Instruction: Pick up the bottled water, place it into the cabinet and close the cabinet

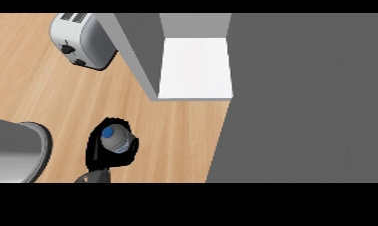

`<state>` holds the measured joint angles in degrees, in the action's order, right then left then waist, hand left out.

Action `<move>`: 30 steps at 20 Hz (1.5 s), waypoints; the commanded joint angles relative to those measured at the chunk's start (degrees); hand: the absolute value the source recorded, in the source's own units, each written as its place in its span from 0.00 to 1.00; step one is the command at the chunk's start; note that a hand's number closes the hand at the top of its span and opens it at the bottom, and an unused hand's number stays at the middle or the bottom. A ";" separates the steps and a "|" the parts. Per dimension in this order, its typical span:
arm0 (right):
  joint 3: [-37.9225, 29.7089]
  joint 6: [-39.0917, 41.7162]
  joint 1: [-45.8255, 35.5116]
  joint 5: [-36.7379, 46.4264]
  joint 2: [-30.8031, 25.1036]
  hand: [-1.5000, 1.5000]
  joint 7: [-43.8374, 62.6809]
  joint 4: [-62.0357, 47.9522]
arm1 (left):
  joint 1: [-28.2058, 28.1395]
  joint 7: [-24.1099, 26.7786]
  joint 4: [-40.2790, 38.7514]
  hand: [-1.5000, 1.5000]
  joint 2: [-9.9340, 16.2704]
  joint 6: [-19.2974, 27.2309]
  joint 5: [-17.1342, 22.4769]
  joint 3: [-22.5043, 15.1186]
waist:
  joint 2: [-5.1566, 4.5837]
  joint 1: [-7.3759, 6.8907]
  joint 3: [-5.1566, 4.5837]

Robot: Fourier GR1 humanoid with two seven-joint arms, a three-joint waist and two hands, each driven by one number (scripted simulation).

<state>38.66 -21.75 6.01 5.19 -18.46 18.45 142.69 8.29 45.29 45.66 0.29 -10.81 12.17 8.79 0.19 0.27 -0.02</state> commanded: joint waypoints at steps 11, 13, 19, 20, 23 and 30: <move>2.61 -0.05 6.31 3.86 -2.92 0.00 -2.66 6.33 | -9.21 -18.89 28.10 1.00 -0.28 7.87 8.76 -14.56 | 0.08 0.01 0.05; 4.63 -1.76 1.47 7.58 0.31 0.00 2.61 5.27 | -10.19 -22.43 32.81 1.00 0.47 7.92 7.46 -14.46 | 0.06 -0.30 -0.01; 1.61 -0.23 4.58 3.43 -3.63 0.00 0.90 8.73 | -7.99 -21.96 37.18 1.00 -0.28 18.55 6.81 -21.83 | 0.01 0.16 0.02; 7.12 -1.92 3.00 7.61 0.23 0.00 -0.81 3.59 | -4.44 -24.43 36.33 1.00 -0.28 21.04 7.63 -22.44 | -0.01 0.20 -0.01; 5.36 -1.56 7.64 5.24 -3.51 0.00 -4.84 6.14 | -2.31 -25.88 37.97 1.00 -0.29 21.71 4.76 -22.24 | 0.05 0.50 0.04; 3.47 -1.12 7.30 3.33 -4.71 0.00 -2.85 8.24 | 6.05 -32.18 38.74 1.00 -0.29 31.52 7.17 -28.10 | -0.05 0.50 0.01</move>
<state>41.38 -23.46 10.00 4.97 -20.89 13.33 142.78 10.03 15.07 85.10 0.01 17.35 19.05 -17.75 0.17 0.62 0.00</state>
